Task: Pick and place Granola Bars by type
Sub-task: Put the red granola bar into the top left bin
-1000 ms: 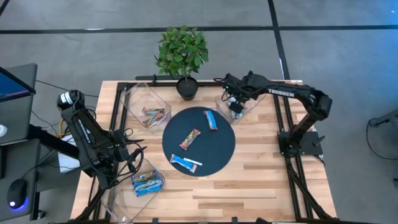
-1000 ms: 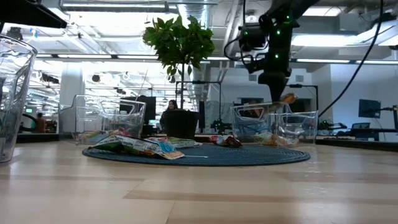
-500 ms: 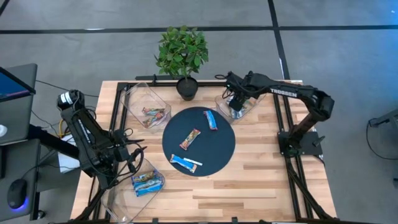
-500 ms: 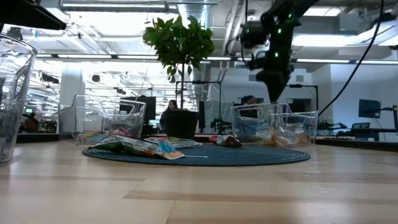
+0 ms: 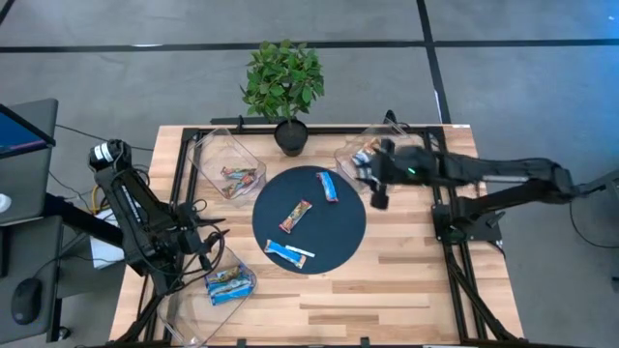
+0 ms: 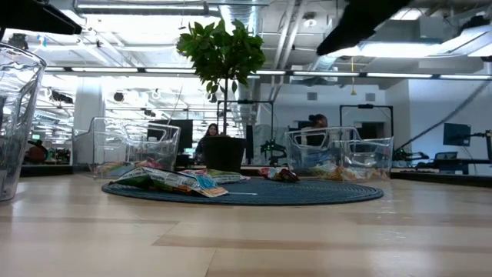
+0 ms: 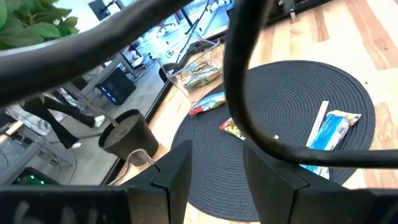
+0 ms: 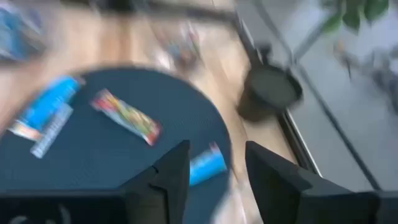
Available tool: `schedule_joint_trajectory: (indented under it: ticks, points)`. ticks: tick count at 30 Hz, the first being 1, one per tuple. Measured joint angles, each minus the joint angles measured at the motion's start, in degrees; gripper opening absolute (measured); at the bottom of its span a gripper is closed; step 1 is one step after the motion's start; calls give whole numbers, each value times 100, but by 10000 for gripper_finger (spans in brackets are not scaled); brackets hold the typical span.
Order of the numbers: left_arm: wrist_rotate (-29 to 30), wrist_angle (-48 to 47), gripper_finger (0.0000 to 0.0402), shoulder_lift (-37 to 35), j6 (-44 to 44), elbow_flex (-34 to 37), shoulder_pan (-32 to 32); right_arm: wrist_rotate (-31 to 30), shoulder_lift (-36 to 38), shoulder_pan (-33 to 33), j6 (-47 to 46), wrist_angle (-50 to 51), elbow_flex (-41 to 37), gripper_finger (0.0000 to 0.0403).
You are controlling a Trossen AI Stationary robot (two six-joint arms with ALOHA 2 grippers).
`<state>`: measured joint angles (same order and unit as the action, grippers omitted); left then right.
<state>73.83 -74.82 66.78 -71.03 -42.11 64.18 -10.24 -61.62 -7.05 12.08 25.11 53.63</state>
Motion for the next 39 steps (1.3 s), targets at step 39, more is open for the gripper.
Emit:
schedule_joint_trajectory:
  ticks: [39]
  points:
    - [-6387,5839,147,1021,7955,-721,-6298,-193,234,1998,1244,-6761,-3471,122]
